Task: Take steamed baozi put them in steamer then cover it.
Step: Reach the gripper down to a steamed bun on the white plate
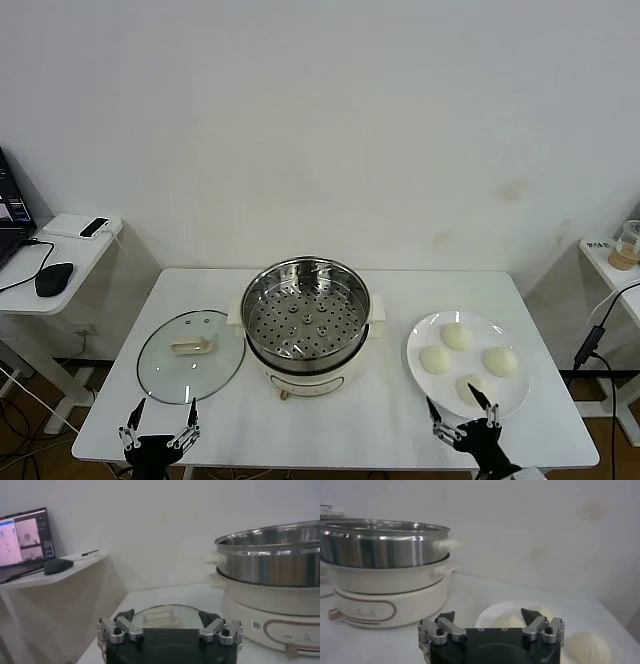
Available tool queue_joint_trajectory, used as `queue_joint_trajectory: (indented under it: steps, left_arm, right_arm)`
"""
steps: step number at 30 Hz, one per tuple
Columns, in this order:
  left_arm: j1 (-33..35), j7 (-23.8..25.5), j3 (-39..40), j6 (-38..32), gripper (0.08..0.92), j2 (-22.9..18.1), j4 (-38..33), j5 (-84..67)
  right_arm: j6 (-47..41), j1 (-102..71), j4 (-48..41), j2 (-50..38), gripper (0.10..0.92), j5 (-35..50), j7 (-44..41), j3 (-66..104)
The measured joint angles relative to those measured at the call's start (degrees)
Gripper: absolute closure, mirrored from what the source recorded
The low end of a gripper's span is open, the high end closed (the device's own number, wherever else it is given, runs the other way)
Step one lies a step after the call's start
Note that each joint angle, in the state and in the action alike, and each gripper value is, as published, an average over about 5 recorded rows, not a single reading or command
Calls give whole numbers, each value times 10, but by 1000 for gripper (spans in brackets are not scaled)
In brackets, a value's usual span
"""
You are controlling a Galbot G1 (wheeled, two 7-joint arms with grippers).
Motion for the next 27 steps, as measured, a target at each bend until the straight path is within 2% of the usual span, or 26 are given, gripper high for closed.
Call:
queue_joint_trajectory:
  steps: [6, 14, 20, 27]
  left_arm:
    - [-7, 6, -6, 22, 177, 0, -13, 10]
    - [-18, 27, -15, 38, 177, -3, -25, 30]
    - [-24, 33, -16, 44, 177, -5, -26, 40]
    - [-28, 40, -17, 50, 177, -6, -29, 49]
  right_arm:
    - [-9, 29, -11, -18, 203, -40, -3, 16]
    - [-29, 105, -48, -78, 203, -135, -29, 44]
    - [-38, 184, -97, -151, 203, -211, -82, 42]
    - [-24, 299, -178, -243, 203, -294, -181, -7]
